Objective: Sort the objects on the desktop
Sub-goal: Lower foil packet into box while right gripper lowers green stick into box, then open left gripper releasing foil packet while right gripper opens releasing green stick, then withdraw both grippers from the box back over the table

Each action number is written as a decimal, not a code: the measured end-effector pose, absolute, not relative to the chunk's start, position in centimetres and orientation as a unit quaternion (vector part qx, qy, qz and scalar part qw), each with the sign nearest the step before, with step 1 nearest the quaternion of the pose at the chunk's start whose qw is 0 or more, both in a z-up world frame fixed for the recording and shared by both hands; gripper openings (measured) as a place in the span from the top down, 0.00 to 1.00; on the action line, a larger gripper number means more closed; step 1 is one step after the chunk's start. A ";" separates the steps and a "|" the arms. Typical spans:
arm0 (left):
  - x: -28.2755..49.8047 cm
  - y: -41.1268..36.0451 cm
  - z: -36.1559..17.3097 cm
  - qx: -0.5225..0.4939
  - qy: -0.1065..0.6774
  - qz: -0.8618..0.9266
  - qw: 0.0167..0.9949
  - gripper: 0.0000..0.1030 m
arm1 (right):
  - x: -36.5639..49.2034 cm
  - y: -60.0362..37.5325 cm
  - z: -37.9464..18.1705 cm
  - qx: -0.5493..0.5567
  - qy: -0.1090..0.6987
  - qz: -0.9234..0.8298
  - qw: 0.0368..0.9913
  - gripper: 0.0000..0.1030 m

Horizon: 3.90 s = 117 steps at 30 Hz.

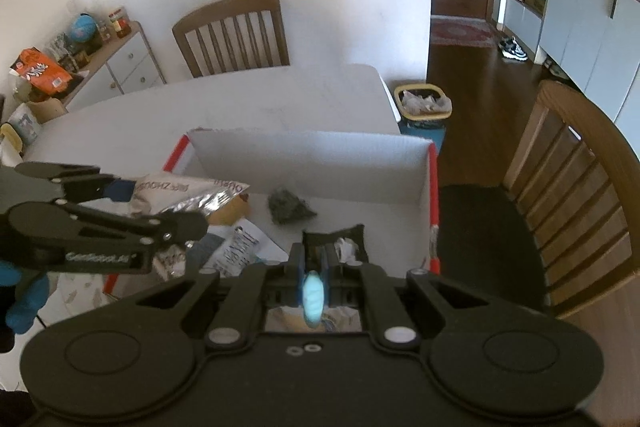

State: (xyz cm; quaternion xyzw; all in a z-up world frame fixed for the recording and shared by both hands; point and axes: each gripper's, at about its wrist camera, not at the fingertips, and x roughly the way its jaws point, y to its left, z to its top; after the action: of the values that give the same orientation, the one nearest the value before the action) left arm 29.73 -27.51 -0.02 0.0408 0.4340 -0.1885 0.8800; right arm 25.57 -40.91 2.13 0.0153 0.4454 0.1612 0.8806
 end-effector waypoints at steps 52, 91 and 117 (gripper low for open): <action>35.1 -30.8 -5.7 0.114 0.488 -0.184 0.845 0.20 | 28.5 -39.9 -3.8 -0.014 0.505 0.171 0.846 0.63; 24.8 -24.3 2.4 0.025 0.431 -0.216 0.876 0.16 | 22.5 -37.6 1.5 -0.015 0.438 0.186 0.880 0.29; 19.6 -19.5 2.0 -0.004 0.427 -0.187 0.885 0.00 | 18.8 -36.1 2.7 0.008 0.404 0.155 0.901 0.10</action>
State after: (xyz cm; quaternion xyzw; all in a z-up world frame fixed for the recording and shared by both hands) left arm 19.55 -19.50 2.03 -0.0043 0.4270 -0.1867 0.8848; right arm 18.84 -36.12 2.65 0.0076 0.4040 0.1551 0.9015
